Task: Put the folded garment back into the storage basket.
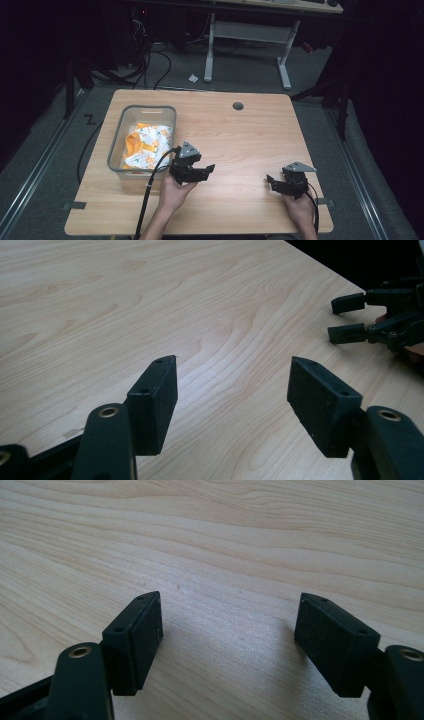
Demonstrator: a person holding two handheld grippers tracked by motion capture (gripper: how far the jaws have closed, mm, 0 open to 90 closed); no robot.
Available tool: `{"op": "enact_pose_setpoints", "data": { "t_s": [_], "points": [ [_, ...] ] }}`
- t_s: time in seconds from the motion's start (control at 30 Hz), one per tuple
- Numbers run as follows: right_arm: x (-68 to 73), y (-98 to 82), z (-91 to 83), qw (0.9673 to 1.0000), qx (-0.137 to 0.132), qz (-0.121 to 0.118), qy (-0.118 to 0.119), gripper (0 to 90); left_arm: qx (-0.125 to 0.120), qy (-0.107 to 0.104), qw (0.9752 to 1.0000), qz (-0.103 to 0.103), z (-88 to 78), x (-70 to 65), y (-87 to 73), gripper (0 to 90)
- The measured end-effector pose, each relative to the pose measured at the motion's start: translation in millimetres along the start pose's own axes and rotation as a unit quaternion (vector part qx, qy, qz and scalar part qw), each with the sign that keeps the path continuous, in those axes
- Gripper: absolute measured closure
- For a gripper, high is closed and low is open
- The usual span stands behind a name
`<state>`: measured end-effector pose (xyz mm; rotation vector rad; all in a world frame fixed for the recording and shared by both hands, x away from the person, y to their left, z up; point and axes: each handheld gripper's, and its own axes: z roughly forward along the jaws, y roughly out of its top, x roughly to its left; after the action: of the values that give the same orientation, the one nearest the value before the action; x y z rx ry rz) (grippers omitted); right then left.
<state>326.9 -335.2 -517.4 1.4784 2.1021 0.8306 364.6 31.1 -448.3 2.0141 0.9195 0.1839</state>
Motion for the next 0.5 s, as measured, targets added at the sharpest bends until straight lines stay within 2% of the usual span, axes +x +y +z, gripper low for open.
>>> {"op": "enact_pose_setpoints", "data": {
  "t_s": [0.17, 0.37, 0.5],
  "points": [
    [0.0, 0.0, 0.0, 1.0000, 0.000, 0.000, 0.000, 27.5, 0.003, 0.002, 1.0000, 0.007, 7.4, -3.4, -3.0, 37.5],
    [0.0, 0.0, 0.0, 1.0000, 0.000, 0.000, 0.000, 27.5, 0.014, -0.007, 0.9999, 0.002, 15.7, -4.6, -8.1, 37.5],
    [0.0, 0.0, 0.0, 1.0000, 0.000, 0.000, 0.000, 27.5, 0.008, -0.012, 0.9999, -0.003, 17.1, -4.8, -11.6, 38.2]
  ]
}}
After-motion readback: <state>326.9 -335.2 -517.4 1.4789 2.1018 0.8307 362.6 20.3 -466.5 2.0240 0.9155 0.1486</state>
